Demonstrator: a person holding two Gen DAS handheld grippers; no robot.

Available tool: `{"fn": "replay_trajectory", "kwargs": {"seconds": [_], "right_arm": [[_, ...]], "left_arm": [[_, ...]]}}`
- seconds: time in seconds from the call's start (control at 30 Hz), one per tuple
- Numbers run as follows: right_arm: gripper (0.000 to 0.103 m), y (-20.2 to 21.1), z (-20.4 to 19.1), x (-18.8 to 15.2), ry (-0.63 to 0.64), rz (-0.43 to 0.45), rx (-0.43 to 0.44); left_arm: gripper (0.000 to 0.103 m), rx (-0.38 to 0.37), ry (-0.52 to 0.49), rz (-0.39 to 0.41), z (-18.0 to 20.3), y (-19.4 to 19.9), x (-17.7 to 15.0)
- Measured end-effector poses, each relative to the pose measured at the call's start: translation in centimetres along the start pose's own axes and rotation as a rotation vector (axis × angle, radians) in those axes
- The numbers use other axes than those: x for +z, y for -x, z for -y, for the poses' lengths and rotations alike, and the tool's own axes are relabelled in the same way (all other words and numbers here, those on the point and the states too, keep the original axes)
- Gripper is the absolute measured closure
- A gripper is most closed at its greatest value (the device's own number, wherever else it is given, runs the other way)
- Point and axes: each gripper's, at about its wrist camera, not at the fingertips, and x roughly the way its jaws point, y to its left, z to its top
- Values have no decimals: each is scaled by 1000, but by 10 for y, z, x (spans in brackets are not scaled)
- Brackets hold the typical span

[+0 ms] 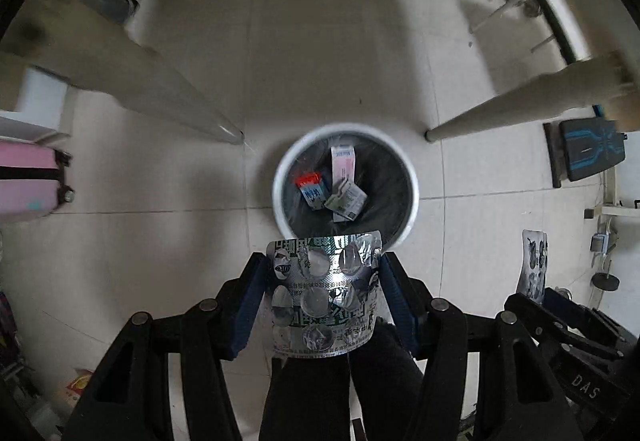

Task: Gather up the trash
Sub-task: 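Carry both blister packs to the trash bin and open both tools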

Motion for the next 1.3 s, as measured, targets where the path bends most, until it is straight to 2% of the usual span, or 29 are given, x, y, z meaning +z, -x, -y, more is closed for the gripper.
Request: {"fn": "replay_trajectory", "kwargs": {"seconds": [0.13,0.23,0.3,0.37,0.43,0.47,0.5,0.53,0.57,0.67,0.83,1.07,1.3], "right_arm": [[37,-69,16,16,-47,-18,44],[37,-117,24,32,-65,-37,78],[37,-149,29,46,-78,-57,101],[36,-174,32,53,-84,-72,122],[36,-197,34,61,-91,-89,166],[31,-203,34,65,-83,-94,184],[21,-210,32,68,-71,-101,206],[3,-214,31,69,-65,-104,213],[1,-214,31,70,-59,-102,214],[1,-210,26,67,-49,-96,219],[1,-191,19,57,-1,-78,143],[1,-131,3,41,113,-1,-43],[1,-64,-10,28,126,44,-103]], "left_arm": [[43,-77,11,-75,0,-69,22],[44,-101,38,-137,-7,-111,32],[43,-102,51,-147,-12,-124,35],[38,-78,62,-134,-18,-131,36],[19,-50,71,-106,-24,-131,34],[13,-26,76,-96,-28,-130,31],[7,-16,78,-92,-31,-127,31],[7,4,84,-87,-35,-126,28],[7,16,87,-80,-37,-124,26],[7,43,91,-38,-41,-115,18],[7,88,75,1,-37,-92,4],[7,110,53,22,-22,-58,-9],[7,117,47,51,-18,-8,-22]]}}
